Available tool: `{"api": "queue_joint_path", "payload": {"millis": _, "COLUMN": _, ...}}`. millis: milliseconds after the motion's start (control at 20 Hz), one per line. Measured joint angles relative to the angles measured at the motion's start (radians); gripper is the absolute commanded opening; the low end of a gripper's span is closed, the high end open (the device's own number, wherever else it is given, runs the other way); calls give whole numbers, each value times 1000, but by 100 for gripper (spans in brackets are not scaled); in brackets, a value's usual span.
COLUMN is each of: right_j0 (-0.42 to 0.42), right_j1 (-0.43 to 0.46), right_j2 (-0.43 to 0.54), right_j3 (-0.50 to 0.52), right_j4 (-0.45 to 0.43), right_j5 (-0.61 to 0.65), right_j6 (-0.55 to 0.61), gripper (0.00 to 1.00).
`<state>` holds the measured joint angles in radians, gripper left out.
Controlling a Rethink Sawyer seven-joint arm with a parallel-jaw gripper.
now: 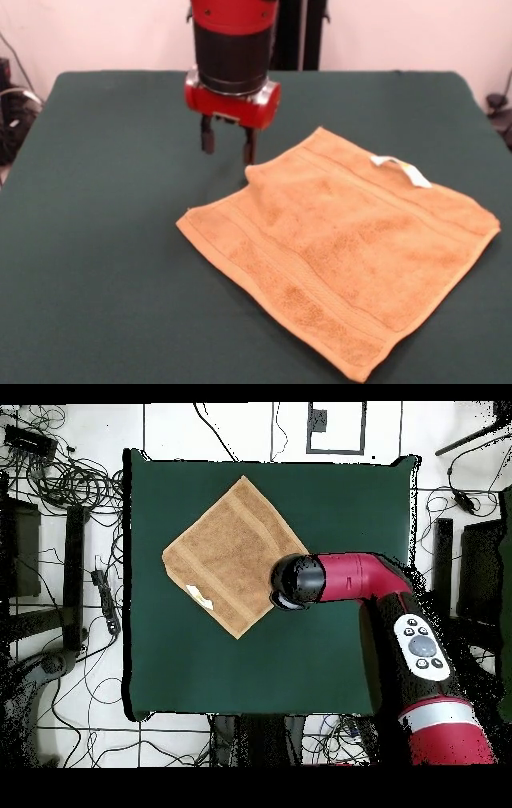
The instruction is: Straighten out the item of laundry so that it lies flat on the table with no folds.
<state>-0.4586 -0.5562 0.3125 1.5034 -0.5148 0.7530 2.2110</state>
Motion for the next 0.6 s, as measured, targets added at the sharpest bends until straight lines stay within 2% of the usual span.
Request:
{"api": "queue_joint_path", "payload": {"millis": 450, "right_j0": -26, "right_j1": 67, "right_j2": 0, "right_j3": -75, "right_j4": -45, "right_j5": -68, "right_j6": 0, "gripper": 100}}
{"api": "queue_joint_path", "payload": {"millis": 600, "right_j0": -42, "right_j1": 113, "right_j2": 0, "right_j3": -116, "right_j4": -49, "right_j5": -70, "right_j6": 0, "gripper": 100}}
